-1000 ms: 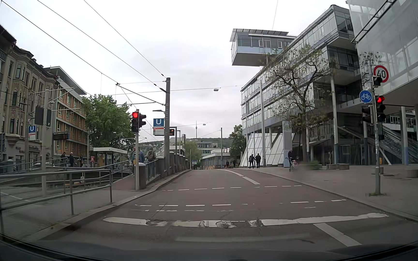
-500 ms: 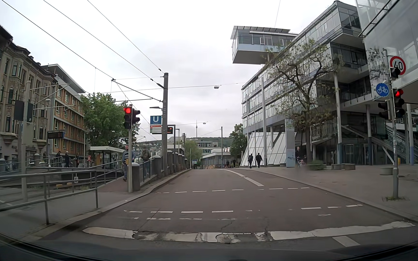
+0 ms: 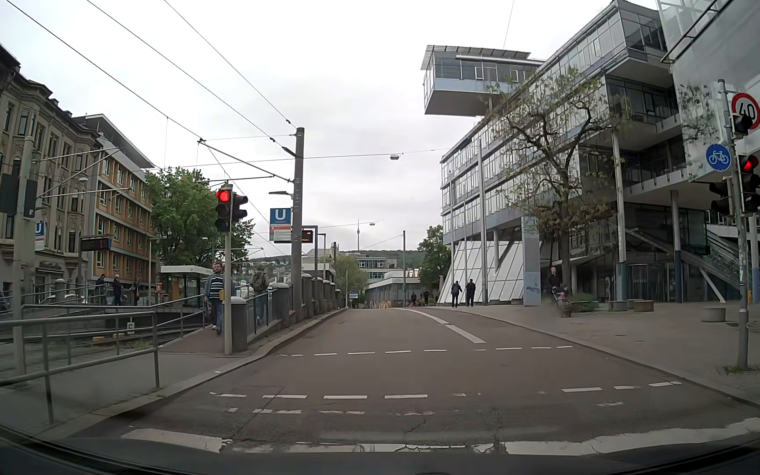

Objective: Follow the waypoints while adhering to traffic rules and regulations

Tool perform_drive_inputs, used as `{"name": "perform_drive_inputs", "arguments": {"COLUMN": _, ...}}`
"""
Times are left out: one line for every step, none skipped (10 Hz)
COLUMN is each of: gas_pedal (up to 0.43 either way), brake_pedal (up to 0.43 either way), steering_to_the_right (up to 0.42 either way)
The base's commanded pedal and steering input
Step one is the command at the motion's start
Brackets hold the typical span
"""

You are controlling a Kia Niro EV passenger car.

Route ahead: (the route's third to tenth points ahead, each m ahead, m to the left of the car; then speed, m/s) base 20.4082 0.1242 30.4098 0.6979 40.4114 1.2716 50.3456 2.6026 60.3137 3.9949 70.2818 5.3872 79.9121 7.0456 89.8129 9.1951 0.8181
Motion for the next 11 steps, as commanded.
{"name": "perform_drive_inputs", "arguments": {"gas_pedal": 0.000, "brake_pedal": 0.189, "steering_to_the_right": -0.002}}
{"name": "perform_drive_inputs", "arguments": {"gas_pedal": 0.000, "brake_pedal": 0.195, "steering_to_the_right": -0.002}}
{"name": "perform_drive_inputs", "arguments": {"gas_pedal": 0.000, "brake_pedal": 0.189, "steering_to_the_right": -0.002}}
{"name": "perform_drive_inputs", "arguments": {"gas_pedal": 0.000, "brake_pedal": 0.189, "steering_to_the_right": -0.002}}
{"name": "perform_drive_inputs", "arguments": {"gas_pedal": 0.000, "brake_pedal": 0.171, "steering_to_the_right": -0.002}}
{"name": "perform_drive_inputs", "arguments": {"gas_pedal": 0.000, "brake_pedal": 0.165, "steering_to_the_right": -0.002}}
{"name": "perform_drive_inputs", "arguments": {"gas_pedal": 0.000, "brake_pedal": 0.159, "steering_to_the_right": -0.002}}
{"name": "perform_drive_inputs", "arguments": {"gas_pedal": 0.000, "brake_pedal": 0.171, "steering_to_the_right": -0.002}}
{"name": "perform_drive_inputs", "arguments": {"gas_pedal": 0.000, "brake_pedal": 0.177, "steering_to_the_right": -0.002}}
{"name": "perform_drive_inputs", "arguments": {"gas_pedal": 0.000, "brake_pedal": 0.183, "steering_to_the_right": -0.002}}
{"name": "perform_drive_inputs", "arguments": {"gas_pedal": 0.000, "brake_pedal": 0.189, "steering_to_the_right": -0.001}}
